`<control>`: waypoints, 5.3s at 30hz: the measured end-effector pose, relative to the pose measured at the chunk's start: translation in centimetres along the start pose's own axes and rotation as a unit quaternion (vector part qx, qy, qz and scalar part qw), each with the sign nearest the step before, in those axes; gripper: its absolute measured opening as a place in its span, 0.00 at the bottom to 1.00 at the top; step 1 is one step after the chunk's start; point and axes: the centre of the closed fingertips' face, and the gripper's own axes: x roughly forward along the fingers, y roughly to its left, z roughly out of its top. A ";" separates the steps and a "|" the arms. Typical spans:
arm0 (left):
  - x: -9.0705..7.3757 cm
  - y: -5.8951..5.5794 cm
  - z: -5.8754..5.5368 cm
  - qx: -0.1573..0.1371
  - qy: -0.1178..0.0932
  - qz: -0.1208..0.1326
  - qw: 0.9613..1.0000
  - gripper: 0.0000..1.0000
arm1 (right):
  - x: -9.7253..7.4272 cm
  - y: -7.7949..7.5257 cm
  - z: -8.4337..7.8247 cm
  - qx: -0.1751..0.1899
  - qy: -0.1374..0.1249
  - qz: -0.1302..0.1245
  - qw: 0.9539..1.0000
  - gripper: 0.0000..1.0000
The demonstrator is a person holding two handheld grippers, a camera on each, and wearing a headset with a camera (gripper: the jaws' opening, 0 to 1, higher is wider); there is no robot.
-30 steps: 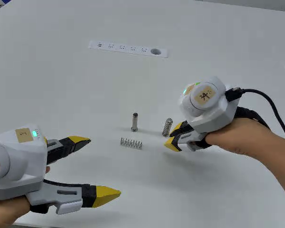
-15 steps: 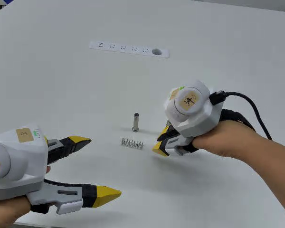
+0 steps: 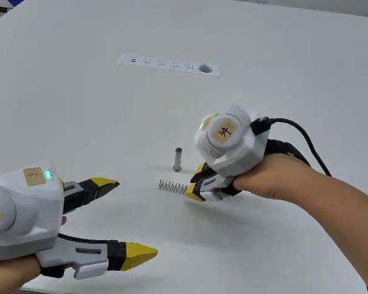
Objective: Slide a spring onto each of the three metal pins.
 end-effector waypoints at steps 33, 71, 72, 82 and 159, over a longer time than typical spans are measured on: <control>-0.2 0.3 -0.2 -0.004 0.003 0.004 1.000 0.83 | 1.8 -0.2 -0.4 -0.004 0.010 0.016 1.000 0.15; 0.0 0.0 0.0 -0.003 0.000 0.000 1.000 0.83 | -0.1 -0.1 0.7 -0.009 0.008 0.011 1.000 0.11; 0.0 0.0 0.0 -0.003 0.000 0.000 1.000 0.83 | -0.2 -0.1 0.7 -0.010 0.009 0.010 1.000 0.11; 0.0 0.0 0.1 -0.002 -0.002 0.000 1.000 0.83 | -1.0 0.0 1.0 -0.021 0.014 0.009 1.000 0.11; -0.6 0.7 -0.3 -0.015 -0.016 0.012 1.000 0.83 | -5.6 -4.4 6.0 -0.167 0.155 0.013 0.974 0.11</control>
